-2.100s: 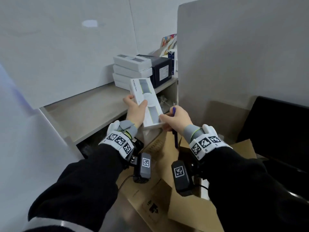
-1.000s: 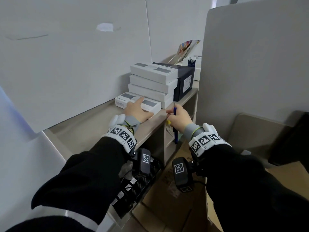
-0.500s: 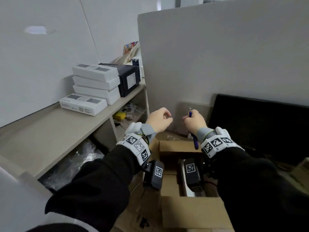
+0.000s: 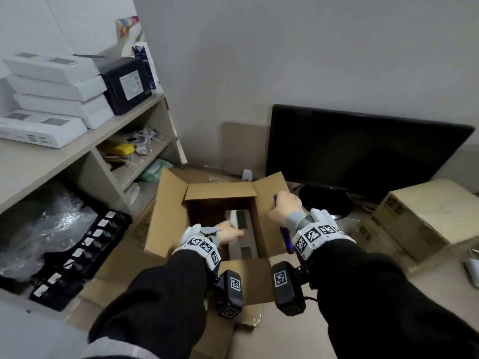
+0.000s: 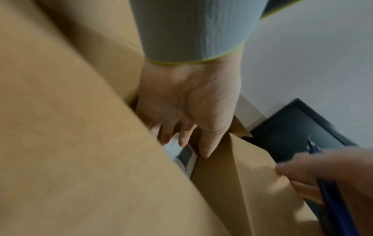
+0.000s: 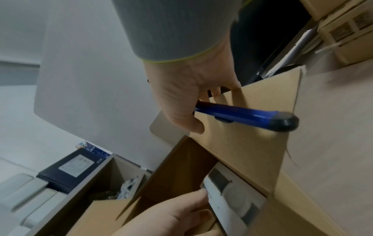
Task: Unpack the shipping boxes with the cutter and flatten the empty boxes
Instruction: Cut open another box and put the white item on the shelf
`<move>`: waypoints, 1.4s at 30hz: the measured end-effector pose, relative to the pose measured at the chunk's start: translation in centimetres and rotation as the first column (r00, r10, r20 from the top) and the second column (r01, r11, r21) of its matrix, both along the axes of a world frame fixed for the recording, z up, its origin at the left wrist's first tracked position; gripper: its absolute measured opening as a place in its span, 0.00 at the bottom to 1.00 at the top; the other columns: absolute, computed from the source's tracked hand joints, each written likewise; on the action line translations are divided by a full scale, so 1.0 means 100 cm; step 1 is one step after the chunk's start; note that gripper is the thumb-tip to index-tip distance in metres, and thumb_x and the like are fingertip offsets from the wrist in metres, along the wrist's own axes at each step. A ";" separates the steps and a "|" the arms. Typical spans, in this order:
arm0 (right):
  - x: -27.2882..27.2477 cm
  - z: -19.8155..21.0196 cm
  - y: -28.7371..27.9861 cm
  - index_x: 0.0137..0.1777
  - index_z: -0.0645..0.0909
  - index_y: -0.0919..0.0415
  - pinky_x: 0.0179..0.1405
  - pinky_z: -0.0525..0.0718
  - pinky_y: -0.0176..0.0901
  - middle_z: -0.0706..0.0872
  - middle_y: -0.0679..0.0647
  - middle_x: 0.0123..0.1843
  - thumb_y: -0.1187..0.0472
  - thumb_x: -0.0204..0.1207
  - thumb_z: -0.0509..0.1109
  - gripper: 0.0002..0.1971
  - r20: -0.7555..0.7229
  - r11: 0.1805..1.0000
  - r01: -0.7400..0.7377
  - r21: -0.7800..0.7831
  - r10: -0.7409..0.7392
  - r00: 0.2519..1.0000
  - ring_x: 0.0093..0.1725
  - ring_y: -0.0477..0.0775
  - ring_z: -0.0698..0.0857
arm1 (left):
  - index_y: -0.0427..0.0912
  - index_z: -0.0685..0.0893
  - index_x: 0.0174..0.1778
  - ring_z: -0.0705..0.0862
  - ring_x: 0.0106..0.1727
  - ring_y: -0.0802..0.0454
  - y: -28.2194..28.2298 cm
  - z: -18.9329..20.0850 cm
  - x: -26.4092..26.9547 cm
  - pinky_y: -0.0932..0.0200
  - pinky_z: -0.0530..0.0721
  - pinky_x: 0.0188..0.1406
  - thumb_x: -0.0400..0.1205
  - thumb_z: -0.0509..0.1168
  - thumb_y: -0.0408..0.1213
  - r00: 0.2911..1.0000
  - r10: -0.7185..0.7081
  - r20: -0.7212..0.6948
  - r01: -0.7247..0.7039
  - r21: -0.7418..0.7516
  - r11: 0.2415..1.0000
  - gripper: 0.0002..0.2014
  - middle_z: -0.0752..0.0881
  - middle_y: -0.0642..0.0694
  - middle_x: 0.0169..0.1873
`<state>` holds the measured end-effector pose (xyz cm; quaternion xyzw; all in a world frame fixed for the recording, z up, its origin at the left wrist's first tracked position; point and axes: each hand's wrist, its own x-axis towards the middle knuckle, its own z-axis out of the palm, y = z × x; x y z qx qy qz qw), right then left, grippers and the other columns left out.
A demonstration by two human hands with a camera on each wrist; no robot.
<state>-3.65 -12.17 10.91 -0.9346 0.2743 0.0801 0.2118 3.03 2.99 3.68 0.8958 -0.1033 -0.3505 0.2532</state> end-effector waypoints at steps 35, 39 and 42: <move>0.023 -0.005 0.031 0.68 0.73 0.57 0.70 0.60 0.62 0.68 0.58 0.73 0.40 0.67 0.67 0.32 -0.064 0.976 0.075 -0.203 -0.090 0.994 0.74 0.64 0.61 | 0.48 0.65 0.76 0.75 0.49 0.44 0.024 0.039 0.005 0.57 0.72 0.37 0.70 0.59 0.50 0.962 0.171 -0.213 -0.212 -0.187 0.959 0.36 0.76 0.42 0.51; 0.056 0.042 0.065 0.69 0.72 0.59 0.71 0.62 0.60 0.69 0.59 0.72 0.45 0.71 0.65 0.28 0.122 0.996 0.033 -0.080 -0.023 0.992 0.73 0.64 0.64 | 0.43 0.76 0.58 0.73 0.34 0.48 0.062 0.119 0.017 0.62 0.69 0.27 0.57 0.62 0.49 0.984 -0.028 -0.176 -0.010 -0.212 0.977 0.32 0.75 0.41 0.40; 0.076 0.067 0.100 0.71 0.70 0.66 0.72 0.63 0.55 0.68 0.64 0.72 0.46 0.78 0.63 0.29 0.247 0.993 -0.069 0.100 0.043 0.968 0.73 0.69 0.65 | 0.46 0.75 0.68 0.77 0.35 0.57 0.105 0.179 0.023 0.70 0.74 0.24 0.69 0.61 0.41 0.992 -0.115 -0.049 0.103 -0.204 0.974 0.28 0.78 0.45 0.49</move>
